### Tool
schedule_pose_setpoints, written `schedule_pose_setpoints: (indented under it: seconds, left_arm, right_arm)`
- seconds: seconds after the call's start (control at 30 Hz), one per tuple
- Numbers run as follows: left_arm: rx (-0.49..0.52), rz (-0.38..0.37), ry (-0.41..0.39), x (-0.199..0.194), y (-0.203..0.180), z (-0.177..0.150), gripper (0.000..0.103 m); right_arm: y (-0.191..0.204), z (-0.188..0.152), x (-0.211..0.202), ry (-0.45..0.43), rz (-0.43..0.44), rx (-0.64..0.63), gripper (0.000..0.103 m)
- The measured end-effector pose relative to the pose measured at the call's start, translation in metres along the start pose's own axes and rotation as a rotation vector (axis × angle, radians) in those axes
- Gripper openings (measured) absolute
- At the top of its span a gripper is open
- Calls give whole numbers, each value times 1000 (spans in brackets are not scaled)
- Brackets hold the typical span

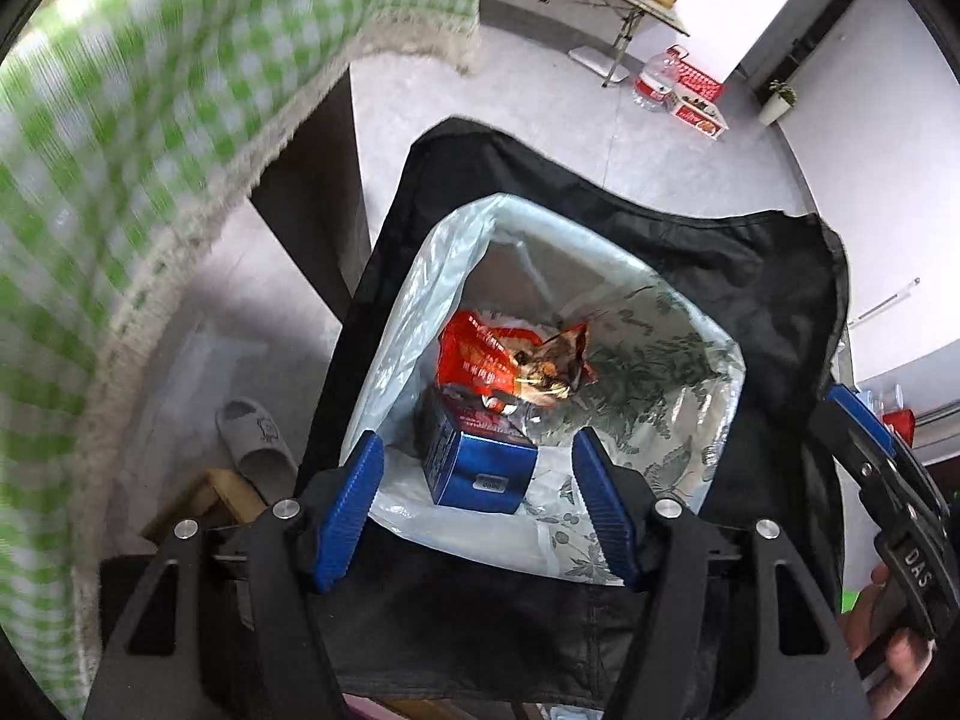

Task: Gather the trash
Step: 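Move both tools back over the table toward the remaining trash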

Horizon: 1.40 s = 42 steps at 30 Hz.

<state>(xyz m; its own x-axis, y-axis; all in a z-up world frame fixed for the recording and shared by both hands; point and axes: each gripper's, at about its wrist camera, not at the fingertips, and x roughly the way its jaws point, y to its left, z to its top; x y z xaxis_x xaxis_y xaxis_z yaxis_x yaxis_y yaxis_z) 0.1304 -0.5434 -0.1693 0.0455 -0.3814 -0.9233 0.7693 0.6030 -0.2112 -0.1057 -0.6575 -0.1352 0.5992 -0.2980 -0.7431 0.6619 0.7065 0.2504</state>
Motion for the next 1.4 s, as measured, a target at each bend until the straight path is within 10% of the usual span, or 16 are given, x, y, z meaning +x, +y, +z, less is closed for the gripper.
schedule_pose_setpoints:
  seconds: [0.7, 1.07, 1.4]
  left_arm:
    - [25, 30, -467, -207, 42, -42, 89]
    - [-167, 143, -738, -327, 135, -116, 95]
    - [-309, 256, -826, -373, 202, -186, 95]
  right_arm:
    - [114, 37, -62, -177, 62, -198, 55]
    - [208, 45, -97, -264, 145, -348, 60]
    - [306, 26, -113, -298, 291, -506, 64]
